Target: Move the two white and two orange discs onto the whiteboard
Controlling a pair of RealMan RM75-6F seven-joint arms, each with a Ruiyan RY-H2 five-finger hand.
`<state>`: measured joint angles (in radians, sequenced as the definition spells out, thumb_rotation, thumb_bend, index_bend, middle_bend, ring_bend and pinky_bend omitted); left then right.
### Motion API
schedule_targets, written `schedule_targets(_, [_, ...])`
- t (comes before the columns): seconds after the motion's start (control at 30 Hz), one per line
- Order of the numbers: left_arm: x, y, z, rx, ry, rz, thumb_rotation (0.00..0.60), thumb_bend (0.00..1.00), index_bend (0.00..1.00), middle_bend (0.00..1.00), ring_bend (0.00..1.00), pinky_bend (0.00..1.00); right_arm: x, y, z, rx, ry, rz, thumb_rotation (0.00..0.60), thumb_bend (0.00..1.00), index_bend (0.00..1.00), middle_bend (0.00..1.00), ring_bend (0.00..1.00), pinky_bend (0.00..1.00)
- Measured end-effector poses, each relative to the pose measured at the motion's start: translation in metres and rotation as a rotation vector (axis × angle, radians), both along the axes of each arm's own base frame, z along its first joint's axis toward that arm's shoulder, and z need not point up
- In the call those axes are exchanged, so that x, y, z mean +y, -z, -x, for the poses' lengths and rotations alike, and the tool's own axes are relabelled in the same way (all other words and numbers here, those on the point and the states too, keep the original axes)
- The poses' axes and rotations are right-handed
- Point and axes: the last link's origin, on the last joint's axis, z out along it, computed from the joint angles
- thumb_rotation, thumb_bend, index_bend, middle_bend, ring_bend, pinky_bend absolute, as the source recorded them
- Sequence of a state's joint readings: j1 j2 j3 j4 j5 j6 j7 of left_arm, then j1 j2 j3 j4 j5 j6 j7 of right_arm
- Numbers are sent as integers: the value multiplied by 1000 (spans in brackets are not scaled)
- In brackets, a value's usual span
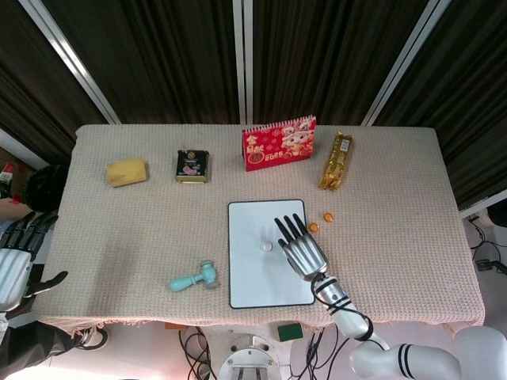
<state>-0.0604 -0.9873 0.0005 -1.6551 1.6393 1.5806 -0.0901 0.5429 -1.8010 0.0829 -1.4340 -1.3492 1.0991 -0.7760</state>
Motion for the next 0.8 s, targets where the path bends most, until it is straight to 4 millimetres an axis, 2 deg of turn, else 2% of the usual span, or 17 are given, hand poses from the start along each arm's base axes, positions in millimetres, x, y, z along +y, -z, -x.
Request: schedule_targets(0.8, [1,0,1,-4,-1,5,600,86,93,69,0,115,-15,16,-10,23,20,23,600,374,538,7,0,0])
